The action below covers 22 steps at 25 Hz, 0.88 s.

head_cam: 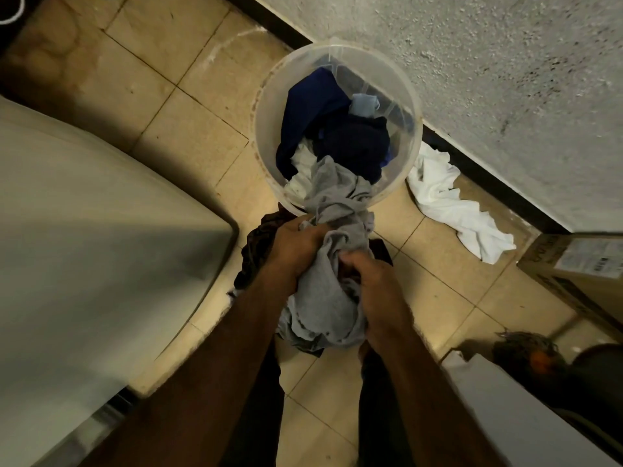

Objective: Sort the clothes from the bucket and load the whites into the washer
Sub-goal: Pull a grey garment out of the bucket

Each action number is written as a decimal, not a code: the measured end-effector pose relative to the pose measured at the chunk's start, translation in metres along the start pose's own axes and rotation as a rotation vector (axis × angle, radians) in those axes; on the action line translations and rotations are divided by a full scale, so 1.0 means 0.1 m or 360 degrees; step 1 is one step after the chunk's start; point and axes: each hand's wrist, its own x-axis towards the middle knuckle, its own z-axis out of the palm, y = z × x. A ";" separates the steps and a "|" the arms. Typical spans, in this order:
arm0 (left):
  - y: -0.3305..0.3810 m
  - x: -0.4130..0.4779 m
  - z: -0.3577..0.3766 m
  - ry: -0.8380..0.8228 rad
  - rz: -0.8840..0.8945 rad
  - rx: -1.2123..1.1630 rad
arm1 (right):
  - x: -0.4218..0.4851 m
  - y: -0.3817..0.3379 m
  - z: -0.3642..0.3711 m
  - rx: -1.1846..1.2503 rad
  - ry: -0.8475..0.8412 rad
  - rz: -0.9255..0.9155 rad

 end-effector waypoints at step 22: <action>-0.32 -0.32 -0.83 0.0237 0.0031 0.0126 | 0.40 0.33 0.25 -0.1122 -0.0497 0.0131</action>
